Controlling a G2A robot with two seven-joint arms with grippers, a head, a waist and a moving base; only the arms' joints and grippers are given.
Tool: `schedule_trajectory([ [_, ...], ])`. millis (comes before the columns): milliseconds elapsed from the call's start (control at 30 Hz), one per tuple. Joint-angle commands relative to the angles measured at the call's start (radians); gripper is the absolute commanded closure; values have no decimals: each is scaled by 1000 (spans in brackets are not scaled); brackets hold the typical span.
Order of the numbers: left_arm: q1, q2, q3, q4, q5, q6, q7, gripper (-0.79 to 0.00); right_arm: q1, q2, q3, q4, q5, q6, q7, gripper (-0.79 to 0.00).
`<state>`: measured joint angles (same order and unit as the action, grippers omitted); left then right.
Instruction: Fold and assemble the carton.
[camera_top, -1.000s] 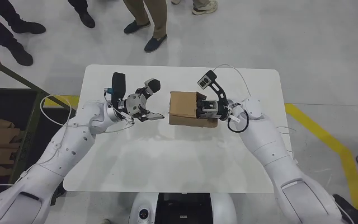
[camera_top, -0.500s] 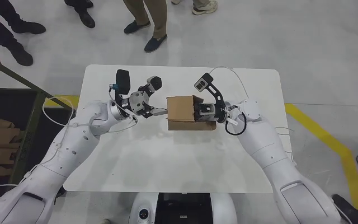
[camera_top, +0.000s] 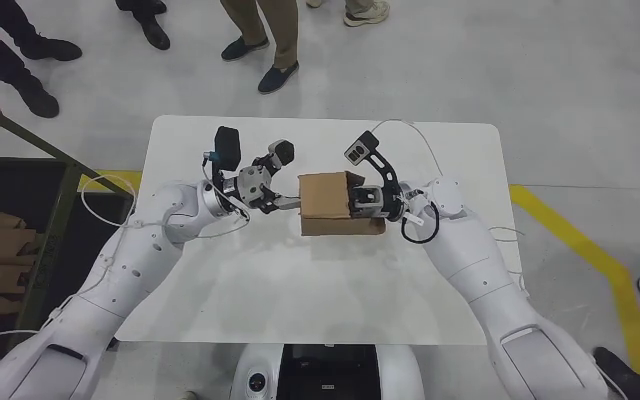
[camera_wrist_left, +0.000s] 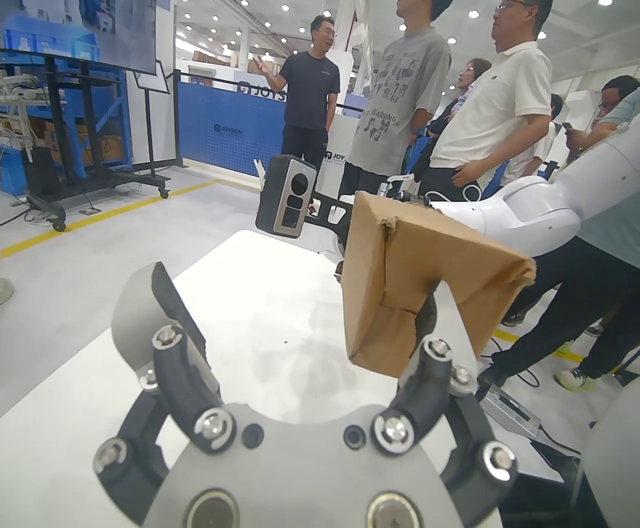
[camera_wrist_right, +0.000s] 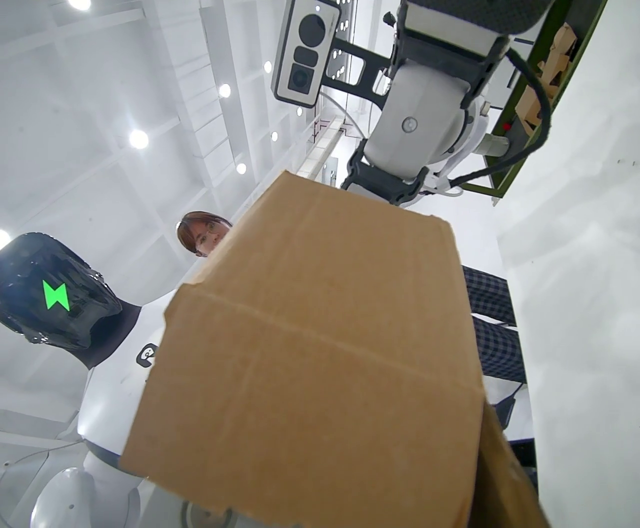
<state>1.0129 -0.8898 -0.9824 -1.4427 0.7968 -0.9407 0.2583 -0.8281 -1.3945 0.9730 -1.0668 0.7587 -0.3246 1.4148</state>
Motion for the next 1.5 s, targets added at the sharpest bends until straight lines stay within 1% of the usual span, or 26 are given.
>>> schedule_trajectory([
  [0,3,-2,-6,4,0,-2,-3,-785,0,1,4,1,0,-1,2,0],
  [167,19,-2,-39,6,10,-14,11,-785,0,5,21,7,0,-5,3,0],
  [300,45,0,-73,-6,52,-37,50,-785,4,10,37,16,-10,-6,-5,0],
  [367,55,2,-85,-21,94,-72,65,-785,9,12,44,23,-18,-6,-9,0],
  [467,73,6,-91,-65,164,-72,102,-785,19,15,49,34,-36,-5,-13,0],
  [567,82,11,-90,-85,221,-72,125,-785,26,15,44,36,-58,-5,-21,0],
  [767,63,6,-73,-86,258,-72,145,-785,24,8,15,22,-82,-4,-36,0],
  [1067,35,-9,-37,-87,298,-72,137,-785,25,1,-18,21,-112,0,-62,0],
  [1467,30,-16,-39,-68,320,-72,152,-785,33,-4,-28,25,-109,4,-67,0],
])
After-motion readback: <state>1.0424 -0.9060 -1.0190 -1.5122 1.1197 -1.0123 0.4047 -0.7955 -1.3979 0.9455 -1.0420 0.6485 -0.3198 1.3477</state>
